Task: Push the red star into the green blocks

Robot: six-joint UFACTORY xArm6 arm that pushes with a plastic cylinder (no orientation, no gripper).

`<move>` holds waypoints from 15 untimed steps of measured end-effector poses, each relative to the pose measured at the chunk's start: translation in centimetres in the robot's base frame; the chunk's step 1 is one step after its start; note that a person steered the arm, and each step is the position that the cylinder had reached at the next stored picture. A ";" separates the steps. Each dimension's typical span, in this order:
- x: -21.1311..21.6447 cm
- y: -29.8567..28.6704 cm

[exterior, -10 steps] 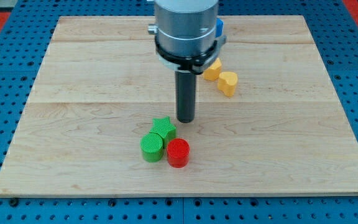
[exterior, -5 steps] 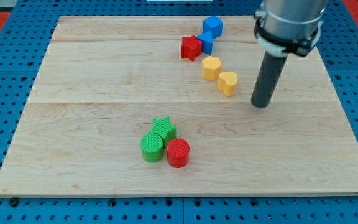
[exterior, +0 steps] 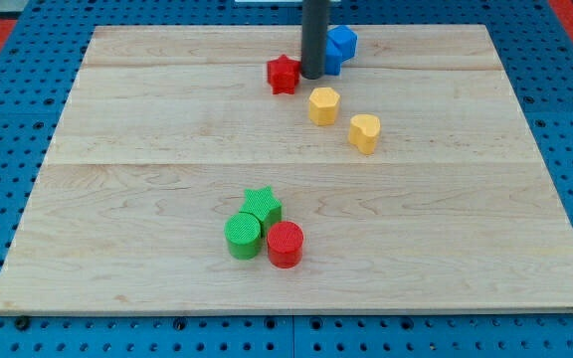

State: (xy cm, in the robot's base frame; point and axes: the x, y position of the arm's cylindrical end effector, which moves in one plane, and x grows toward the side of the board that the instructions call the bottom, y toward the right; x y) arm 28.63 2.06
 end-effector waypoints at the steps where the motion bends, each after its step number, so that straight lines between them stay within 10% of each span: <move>1: -1.1 -2.6; 3: 0.0 -12.0; 12: 3.7 -17.4; 15: 15.3 -11.7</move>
State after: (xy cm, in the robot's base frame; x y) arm 43.90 -9.61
